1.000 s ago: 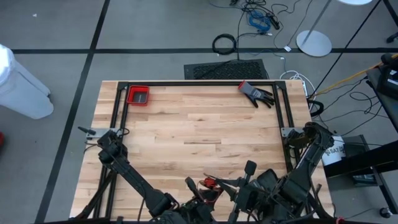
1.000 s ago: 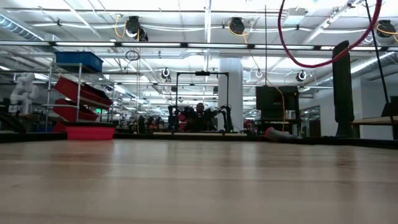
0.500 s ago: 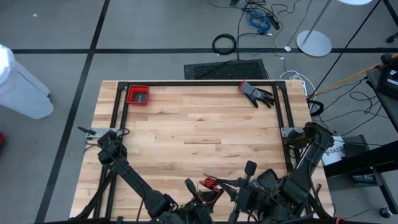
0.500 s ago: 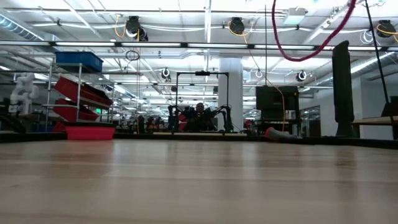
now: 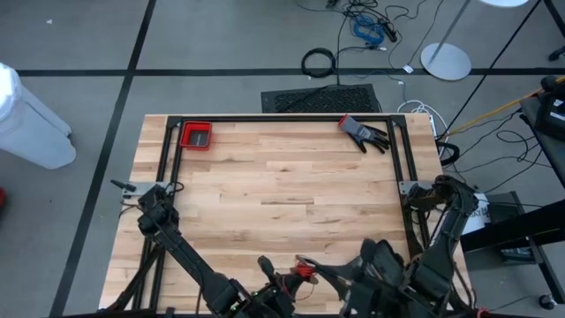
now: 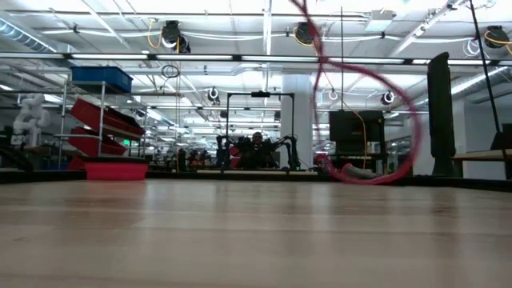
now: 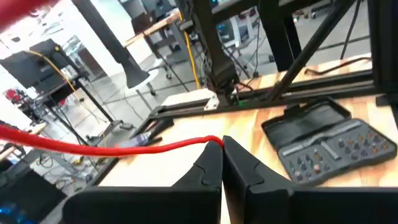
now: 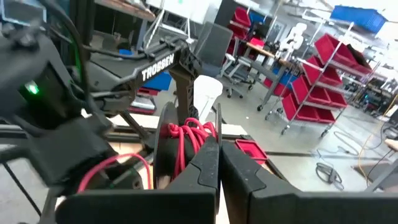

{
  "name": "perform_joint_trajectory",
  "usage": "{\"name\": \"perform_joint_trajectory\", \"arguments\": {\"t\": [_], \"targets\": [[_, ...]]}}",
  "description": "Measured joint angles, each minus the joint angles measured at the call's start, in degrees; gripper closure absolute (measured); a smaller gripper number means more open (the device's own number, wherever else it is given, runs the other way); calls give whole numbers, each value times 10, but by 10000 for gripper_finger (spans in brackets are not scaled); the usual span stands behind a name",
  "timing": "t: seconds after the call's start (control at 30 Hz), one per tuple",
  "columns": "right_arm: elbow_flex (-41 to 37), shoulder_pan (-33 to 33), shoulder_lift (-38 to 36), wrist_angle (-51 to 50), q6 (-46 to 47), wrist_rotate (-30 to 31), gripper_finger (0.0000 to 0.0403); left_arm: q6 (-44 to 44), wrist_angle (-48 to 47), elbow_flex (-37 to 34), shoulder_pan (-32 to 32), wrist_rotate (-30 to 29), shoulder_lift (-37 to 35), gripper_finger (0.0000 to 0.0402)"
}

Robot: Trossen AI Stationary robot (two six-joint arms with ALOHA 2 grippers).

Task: Coil cords
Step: Coil the red wire onto the spool

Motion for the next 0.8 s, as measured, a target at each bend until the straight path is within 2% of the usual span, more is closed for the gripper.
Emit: {"name": "perform_joint_trajectory", "arguments": {"t": [0.43,0.8], "targets": [[0,60,0,113,-130,90,403,-125,-125,0,1,22,0,400],[0,91,-2,128,-147,110,403,-309,-322,0,6,25,0,400]]}}
